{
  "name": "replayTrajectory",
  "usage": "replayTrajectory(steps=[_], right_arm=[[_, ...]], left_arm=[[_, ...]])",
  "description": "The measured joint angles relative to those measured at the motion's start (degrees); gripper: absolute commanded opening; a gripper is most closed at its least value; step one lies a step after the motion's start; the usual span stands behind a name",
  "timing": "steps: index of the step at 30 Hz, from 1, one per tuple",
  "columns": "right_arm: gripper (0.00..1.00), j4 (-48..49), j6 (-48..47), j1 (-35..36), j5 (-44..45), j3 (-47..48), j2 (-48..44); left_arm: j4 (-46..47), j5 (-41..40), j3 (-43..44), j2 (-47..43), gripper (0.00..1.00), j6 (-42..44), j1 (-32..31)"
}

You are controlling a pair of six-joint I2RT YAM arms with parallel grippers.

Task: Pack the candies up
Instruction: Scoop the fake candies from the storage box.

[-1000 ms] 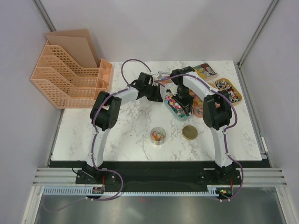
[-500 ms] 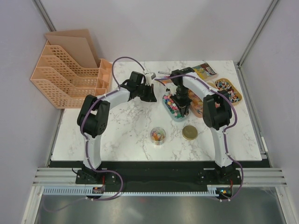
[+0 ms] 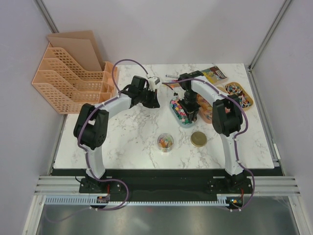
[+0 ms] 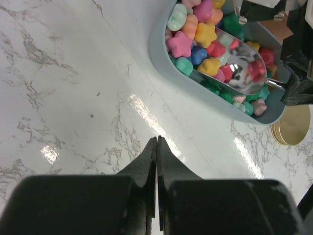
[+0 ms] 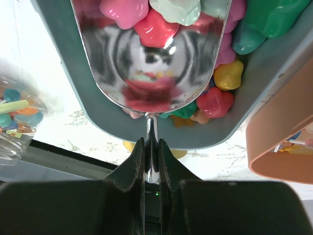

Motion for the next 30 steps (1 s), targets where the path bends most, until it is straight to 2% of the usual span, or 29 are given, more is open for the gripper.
replayTrajectory(steps=[7,17,30], right_arm=[[0.00,-1.0,-0.5,0.1,-0.5,4.3,2.5],[0.00,-0.3,-0.4,0.2,-1.1,4.3,2.7],[0.00,-0.2,-0.5,0.2,-1.1,4.3,2.6]], left_arm=[[-0.3,0.0,-1.6,-2.5,0.02,1.4,0.0],[-1.8,-0.2,-1.7,-3.1,0.02,3.1,0.3],[-7.1,0.1,-1.6,-4.2,0.02,4.7,4.7]])
